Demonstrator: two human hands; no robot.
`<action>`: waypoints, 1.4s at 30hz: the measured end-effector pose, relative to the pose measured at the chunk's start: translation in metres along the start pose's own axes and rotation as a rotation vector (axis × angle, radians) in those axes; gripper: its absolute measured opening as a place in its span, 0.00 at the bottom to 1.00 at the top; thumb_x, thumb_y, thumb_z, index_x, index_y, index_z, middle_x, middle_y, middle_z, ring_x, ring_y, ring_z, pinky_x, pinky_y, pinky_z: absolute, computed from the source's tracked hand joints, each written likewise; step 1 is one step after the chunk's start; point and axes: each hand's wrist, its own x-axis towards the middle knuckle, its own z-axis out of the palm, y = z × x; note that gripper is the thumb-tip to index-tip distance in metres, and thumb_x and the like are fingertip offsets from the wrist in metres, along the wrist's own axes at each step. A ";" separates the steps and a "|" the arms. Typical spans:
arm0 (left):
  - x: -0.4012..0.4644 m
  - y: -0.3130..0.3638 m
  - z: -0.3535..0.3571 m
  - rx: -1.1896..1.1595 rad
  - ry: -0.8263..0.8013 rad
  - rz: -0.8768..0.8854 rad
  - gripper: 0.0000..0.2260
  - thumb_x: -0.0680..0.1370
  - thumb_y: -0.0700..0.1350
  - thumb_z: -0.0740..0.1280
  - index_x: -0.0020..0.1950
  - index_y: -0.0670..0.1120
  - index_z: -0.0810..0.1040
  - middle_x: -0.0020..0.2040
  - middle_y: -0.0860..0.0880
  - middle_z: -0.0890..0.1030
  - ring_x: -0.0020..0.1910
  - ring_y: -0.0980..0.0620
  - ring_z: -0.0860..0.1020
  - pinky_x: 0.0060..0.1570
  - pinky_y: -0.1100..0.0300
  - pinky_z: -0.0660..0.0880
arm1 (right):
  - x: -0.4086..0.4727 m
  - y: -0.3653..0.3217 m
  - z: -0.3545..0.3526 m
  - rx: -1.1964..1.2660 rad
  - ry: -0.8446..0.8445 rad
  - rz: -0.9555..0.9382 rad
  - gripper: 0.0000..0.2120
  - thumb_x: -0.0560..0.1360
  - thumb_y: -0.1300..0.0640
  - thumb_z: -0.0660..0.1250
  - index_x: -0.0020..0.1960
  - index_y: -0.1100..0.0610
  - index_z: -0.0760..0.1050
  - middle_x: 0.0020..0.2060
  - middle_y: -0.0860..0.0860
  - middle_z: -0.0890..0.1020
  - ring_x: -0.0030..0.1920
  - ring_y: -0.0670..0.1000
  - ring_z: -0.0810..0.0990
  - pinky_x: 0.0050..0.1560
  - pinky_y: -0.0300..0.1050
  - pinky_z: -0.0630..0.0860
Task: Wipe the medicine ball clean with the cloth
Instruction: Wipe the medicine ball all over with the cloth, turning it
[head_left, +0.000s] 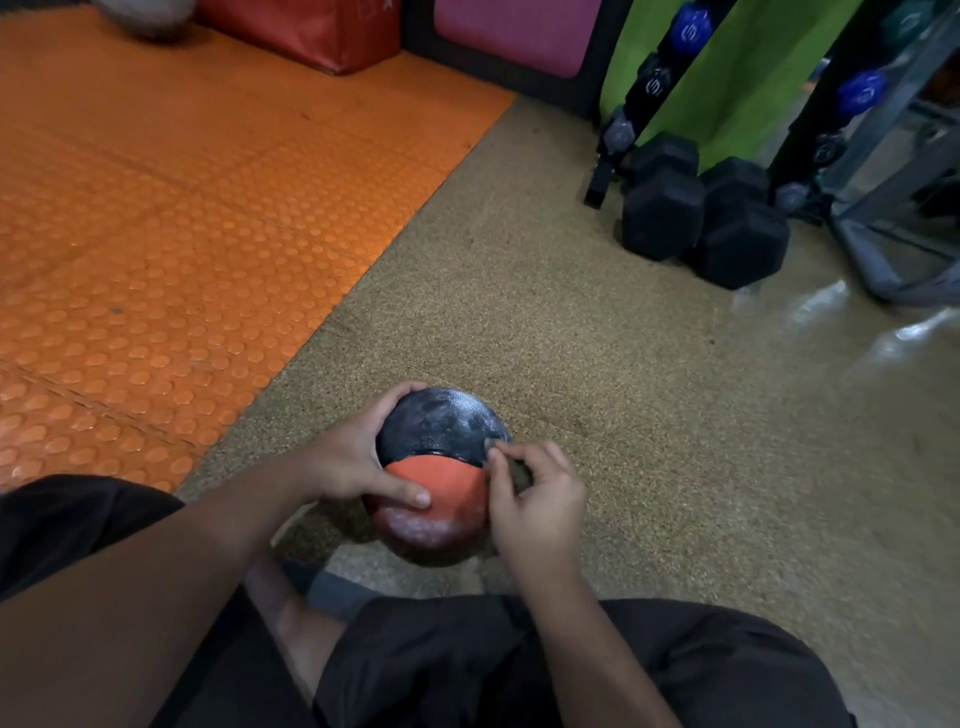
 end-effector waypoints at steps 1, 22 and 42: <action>0.001 0.001 -0.001 -0.025 -0.016 -0.004 0.55 0.57 0.56 0.89 0.74 0.75 0.60 0.74 0.62 0.71 0.70 0.62 0.75 0.69 0.54 0.76 | 0.005 0.008 -0.002 0.013 0.010 0.122 0.03 0.77 0.57 0.73 0.46 0.53 0.86 0.43 0.44 0.83 0.44 0.43 0.82 0.49 0.48 0.81; -0.011 -0.012 -0.022 -0.044 -0.163 -0.018 0.59 0.57 0.58 0.89 0.77 0.73 0.53 0.77 0.57 0.68 0.72 0.64 0.74 0.68 0.61 0.75 | -0.014 -0.013 0.013 0.025 0.042 0.076 0.05 0.77 0.56 0.71 0.49 0.54 0.85 0.44 0.46 0.82 0.45 0.46 0.81 0.49 0.46 0.80; -0.010 -0.012 -0.036 -0.088 -0.214 -0.078 0.58 0.59 0.53 0.89 0.77 0.74 0.55 0.77 0.57 0.71 0.74 0.56 0.74 0.74 0.47 0.73 | 0.007 -0.003 0.018 0.068 0.029 0.206 0.04 0.77 0.58 0.72 0.49 0.55 0.85 0.45 0.45 0.83 0.46 0.44 0.83 0.52 0.49 0.82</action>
